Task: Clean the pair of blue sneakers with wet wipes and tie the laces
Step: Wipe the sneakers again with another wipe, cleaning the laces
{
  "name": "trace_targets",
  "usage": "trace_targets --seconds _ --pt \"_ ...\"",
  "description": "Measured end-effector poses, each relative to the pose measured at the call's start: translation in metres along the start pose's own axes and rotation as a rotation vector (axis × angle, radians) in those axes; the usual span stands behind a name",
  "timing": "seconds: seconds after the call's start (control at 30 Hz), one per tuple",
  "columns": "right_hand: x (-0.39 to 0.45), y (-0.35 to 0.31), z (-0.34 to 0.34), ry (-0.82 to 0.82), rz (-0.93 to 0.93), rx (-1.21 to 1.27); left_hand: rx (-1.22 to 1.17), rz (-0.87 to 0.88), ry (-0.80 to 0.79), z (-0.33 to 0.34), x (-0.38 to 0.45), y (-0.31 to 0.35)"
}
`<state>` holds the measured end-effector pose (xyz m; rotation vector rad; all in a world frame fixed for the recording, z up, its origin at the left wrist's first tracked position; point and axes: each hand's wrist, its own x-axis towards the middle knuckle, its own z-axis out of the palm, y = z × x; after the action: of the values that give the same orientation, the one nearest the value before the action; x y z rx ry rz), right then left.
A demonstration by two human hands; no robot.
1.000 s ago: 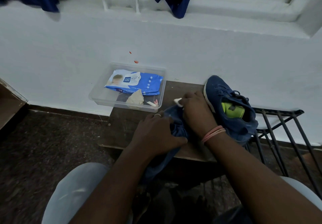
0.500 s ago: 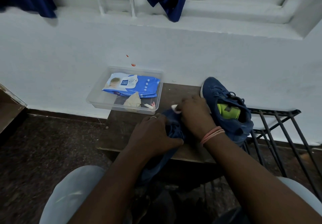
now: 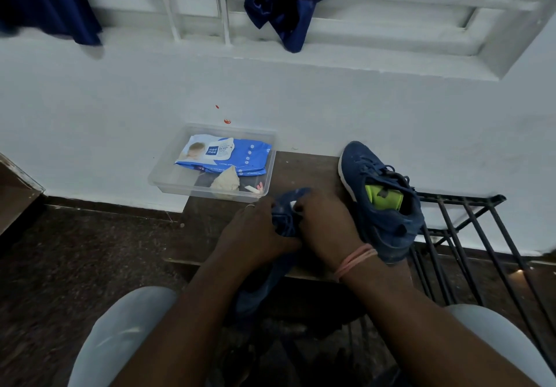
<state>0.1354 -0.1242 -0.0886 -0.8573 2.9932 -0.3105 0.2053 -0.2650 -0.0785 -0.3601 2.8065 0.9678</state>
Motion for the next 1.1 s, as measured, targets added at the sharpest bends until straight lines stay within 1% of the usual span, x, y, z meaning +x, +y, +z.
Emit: trace_targets --seconds 0.1,0.13,0.27,0.4,0.43,0.53,0.57,0.63,0.7,0.73,0.77,0.8,0.83,0.87,0.93,0.97,1.0,1.03,1.07,1.1 --pt "0.009 0.024 -0.003 0.155 0.167 0.008 0.037 -0.011 -0.004 0.000 -0.003 0.003" --pt "0.011 0.029 -0.004 0.164 0.199 0.018 0.054 -0.011 0.005 0.001 -0.005 0.003" --pt "0.010 0.020 -0.005 0.139 0.141 0.046 0.065 0.004 0.030 0.001 -0.006 0.003" --pt "0.010 0.022 -0.004 0.155 0.151 0.000 0.060 0.007 0.027 0.000 -0.005 0.004" --pt "0.010 0.023 -0.004 0.133 0.148 0.011 0.059 0.005 0.031 0.000 -0.005 0.003" --pt "0.005 0.020 -0.005 -0.002 0.100 -0.007 0.042 -0.006 0.036 0.000 -0.003 0.002" --pt "0.004 0.019 -0.005 -0.013 0.102 -0.018 0.037 -0.006 0.035 -0.001 -0.003 0.002" --pt "0.007 0.021 -0.008 0.064 0.126 -0.042 0.040 0.000 0.034 0.000 -0.003 0.001" --pt "0.017 0.019 -0.003 0.131 0.100 0.012 0.042 0.010 0.036 0.002 -0.003 0.000" --pt "0.021 0.013 -0.001 0.094 0.058 0.056 0.046 0.016 0.037 0.003 -0.002 0.000" --pt "0.024 0.007 0.002 0.014 0.005 0.109 0.050 0.017 0.038 0.004 -0.002 -0.001" --pt "0.026 0.003 0.004 -0.071 -0.032 0.129 0.049 0.018 0.042 0.004 -0.002 -0.001" --pt "0.026 0.002 0.004 -0.101 -0.045 0.098 0.050 0.015 0.043 0.004 -0.002 -0.001" --pt "0.025 0.005 0.003 -0.066 -0.012 0.047 0.053 0.015 0.048 0.005 -0.001 -0.002" --pt "0.025 0.014 0.001 0.114 0.070 -0.066 0.051 0.016 0.046 0.005 0.000 -0.002" --pt "0.025 0.015 0.002 0.143 0.071 -0.090 0.046 0.018 0.042 0.006 0.000 -0.002" --pt "0.024 0.010 0.002 0.088 0.029 -0.085 0.044 0.019 0.042 0.006 0.000 -0.002" --pt "0.023 0.005 0.002 0.010 -0.046 -0.057 0.043 0.018 0.042 0.006 0.000 -0.002" --pt "0.024 0.001 0.001 -0.083 -0.074 -0.020 0.042 0.022 0.044 0.006 0.000 -0.002" --pt "0.026 0.003 -0.002 -0.090 -0.058 -0.012 0.045 0.021 0.040 0.006 0.000 -0.002"
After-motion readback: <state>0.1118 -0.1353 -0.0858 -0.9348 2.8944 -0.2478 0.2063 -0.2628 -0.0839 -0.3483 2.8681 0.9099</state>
